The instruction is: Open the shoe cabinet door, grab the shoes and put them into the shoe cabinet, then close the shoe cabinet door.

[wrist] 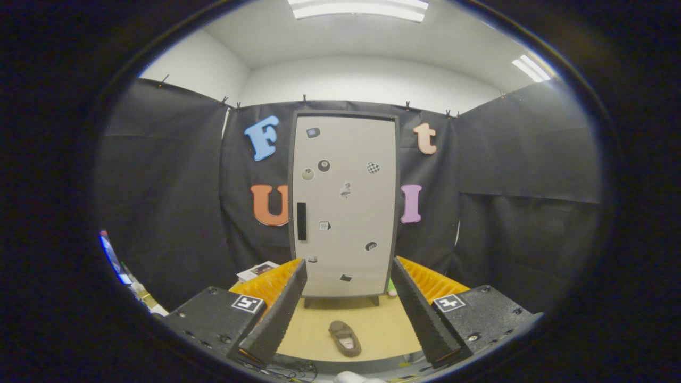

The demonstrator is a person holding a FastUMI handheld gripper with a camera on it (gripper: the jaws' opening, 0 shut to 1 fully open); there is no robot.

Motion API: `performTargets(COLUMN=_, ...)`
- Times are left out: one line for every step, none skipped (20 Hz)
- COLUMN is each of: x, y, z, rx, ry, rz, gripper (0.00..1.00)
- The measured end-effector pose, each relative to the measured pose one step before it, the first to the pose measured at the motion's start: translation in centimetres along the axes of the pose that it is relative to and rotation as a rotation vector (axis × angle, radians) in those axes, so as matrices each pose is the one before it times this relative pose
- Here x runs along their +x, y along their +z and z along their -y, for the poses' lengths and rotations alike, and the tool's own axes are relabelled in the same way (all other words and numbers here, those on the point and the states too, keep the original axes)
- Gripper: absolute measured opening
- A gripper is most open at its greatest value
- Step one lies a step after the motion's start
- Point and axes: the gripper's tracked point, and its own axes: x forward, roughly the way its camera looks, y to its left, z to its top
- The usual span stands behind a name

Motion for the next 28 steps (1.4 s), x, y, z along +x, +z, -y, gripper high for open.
performTargets(x=1.234, y=-0.120, z=-0.846, rx=0.00203, ry=0.01599, rz=-0.00342, gripper=1.00)
performTargets(x=1.590, y=0.339, z=-0.786, rx=-0.00303, ry=0.00946, rz=0.00725, gripper=1.00)
performTargets(x=1.421, y=0.229, z=-0.580, rx=-0.00849, ry=0.00766, rz=0.00555, gripper=1.00)
performTargets(x=1.660, y=0.233, z=-0.824, rx=-0.00491, ry=0.01704, rz=0.00154, gripper=1.00)
performTargets(x=1.627, y=0.193, z=-0.925, rx=0.00217, ry=0.02166, rz=0.01033, gripper=1.00)
performTargets(x=1.639, y=0.167, z=-0.832, rx=0.00017, ry=0.01830, rz=0.00942, gripper=1.00)
performTargets(x=1.823, y=0.253, z=-0.452, rx=-0.00360, ry=0.01228, rz=0.00603, gripper=1.00)
performTargets(x=1.903, y=0.105, z=-0.510, rx=0.00008, ry=0.01041, rz=0.00930, gripper=1.00)
performTargets(x=2.030, y=-0.119, z=-0.479, rx=0.00391, ry=0.01169, rz=-0.00173, gripper=1.00)
performTargets(x=2.001, y=-0.104, z=-0.474, rx=0.00553, ry=0.01178, rz=-0.00253, gripper=1.00)
performTargets(x=2.109, y=-0.037, z=-0.211, rx=0.00051, ry=0.00443, rz=0.00288, gripper=1.00)
performTargets(x=2.072, y=-0.190, z=0.067, rx=-0.00843, ry=-0.00158, rz=-0.01185, gripper=1.00)
performTargets(x=2.185, y=0.122, z=0.076, rx=0.00530, ry=0.00045, rz=0.01016, gripper=1.00)
performTargets(x=2.421, y=-0.092, z=0.221, rx=0.00353, ry=-0.00700, rz=0.00032, gripper=1.00)
performTargets(x=2.143, y=-0.167, z=0.083, rx=-0.00059, ry=-0.00612, rz=-0.00391, gripper=1.00)
performTargets(x=2.004, y=-0.673, z=-0.119, rx=0.00175, ry=-0.00253, rz=-0.01080, gripper=1.00)
performTargets(x=1.786, y=-0.330, z=-0.014, rx=0.00295, ry=-0.00126, rz=-0.01100, gripper=1.00)
performTargets(x=1.664, y=-0.395, z=-0.050, rx=0.01034, ry=0.00013, rz=-0.00518, gripper=0.99)
performTargets(x=1.574, y=-0.348, z=-0.119, rx=0.00716, ry=0.00427, rz=-0.01060, gripper=0.98)
performTargets(x=1.419, y=-0.661, z=-0.201, rx=0.00608, ry=0.00468, rz=-0.01598, gripper=0.98)
performTargets(x=1.135, y=-0.538, z=-0.335, rx=0.00647, ry=0.01100, rz=-0.01478, gripper=0.97)
performTargets(x=1.072, y=-0.625, z=-0.497, rx=0.00463, ry=0.01776, rz=-0.01830, gripper=0.96)
performTargets(x=0.764, y=-0.325, z=-0.559, rx=-0.00277, ry=0.02353, rz=-0.00762, gripper=0.95)
performTargets(x=0.602, y=-0.440, z=-0.161, rx=-0.00563, ry=0.00203, rz=-0.00743, gripper=0.95)
performTargets(x=0.421, y=-0.084, z=-0.146, rx=-0.00459, ry=0.00404, rz=-0.00050, gripper=0.93)
performTargets(x=0.341, y=-0.152, z=-0.066, rx=0.00254, ry=-0.00337, rz=0.00110, gripper=0.92)
performTargets(x=0.172, y=-0.147, z=-0.050, rx=0.00673, ry=-0.00537, rz=-0.00093, gripper=0.87)
performTargets(x=0.219, y=-0.048, z=-0.111, rx=0.00439, ry=-0.00171, rz=-0.00188, gripper=0.83)
